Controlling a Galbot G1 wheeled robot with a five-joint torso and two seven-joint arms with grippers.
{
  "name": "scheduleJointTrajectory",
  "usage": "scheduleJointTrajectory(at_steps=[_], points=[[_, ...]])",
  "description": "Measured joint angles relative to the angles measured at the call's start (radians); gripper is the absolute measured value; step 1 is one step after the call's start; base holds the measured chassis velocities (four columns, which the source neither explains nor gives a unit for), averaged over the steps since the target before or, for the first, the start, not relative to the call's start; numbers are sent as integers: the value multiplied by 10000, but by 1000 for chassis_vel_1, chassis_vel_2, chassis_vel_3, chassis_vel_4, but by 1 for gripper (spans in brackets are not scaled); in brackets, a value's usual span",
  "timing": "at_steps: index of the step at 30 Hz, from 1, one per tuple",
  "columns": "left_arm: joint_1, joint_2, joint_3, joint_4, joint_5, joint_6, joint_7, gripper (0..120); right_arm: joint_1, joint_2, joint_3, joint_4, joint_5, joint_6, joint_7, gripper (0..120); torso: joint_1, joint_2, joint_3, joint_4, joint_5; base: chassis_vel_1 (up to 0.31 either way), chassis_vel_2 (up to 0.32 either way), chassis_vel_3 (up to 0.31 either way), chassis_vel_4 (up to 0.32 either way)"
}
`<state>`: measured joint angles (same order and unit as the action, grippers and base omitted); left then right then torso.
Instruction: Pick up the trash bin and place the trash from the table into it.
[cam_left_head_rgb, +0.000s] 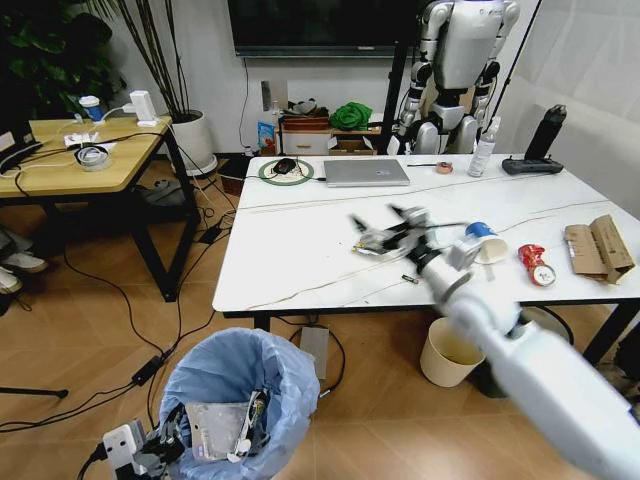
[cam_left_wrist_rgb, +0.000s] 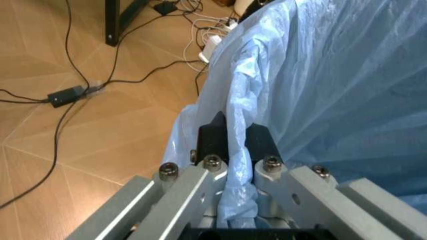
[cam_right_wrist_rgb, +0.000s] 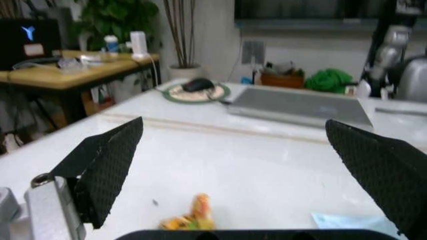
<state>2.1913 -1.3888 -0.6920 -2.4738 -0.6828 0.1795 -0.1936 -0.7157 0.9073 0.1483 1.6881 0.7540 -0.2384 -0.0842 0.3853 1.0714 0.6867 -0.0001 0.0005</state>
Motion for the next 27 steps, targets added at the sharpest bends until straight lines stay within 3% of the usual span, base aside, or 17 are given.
scheduleJointTrajectory(at_steps=[9,20,23,27], points=[[49,49,-87,-46,-48,-14,-20,0,475,302,-682,-1062,897,-814,-770,100,0,0,0,2,-5,0,0,0,0],[-11,88,-108,-29,-133,-28,-59,0,680,520,-1367,-1813,371,-796,-976,100,0,2,-1,0,-5,0,0,0,0],[-25,83,-108,-18,-145,-29,-69,0,700,529,-1434,-1957,274,-792,-996,94,0,2,-2,0,-6,0,0,0,0],[-50,78,-120,2,-186,-30,-92,0,714,563,-1508,-2095,148,-741,-1047,77,0,2,-2,1,-6,0,0,0,0]])
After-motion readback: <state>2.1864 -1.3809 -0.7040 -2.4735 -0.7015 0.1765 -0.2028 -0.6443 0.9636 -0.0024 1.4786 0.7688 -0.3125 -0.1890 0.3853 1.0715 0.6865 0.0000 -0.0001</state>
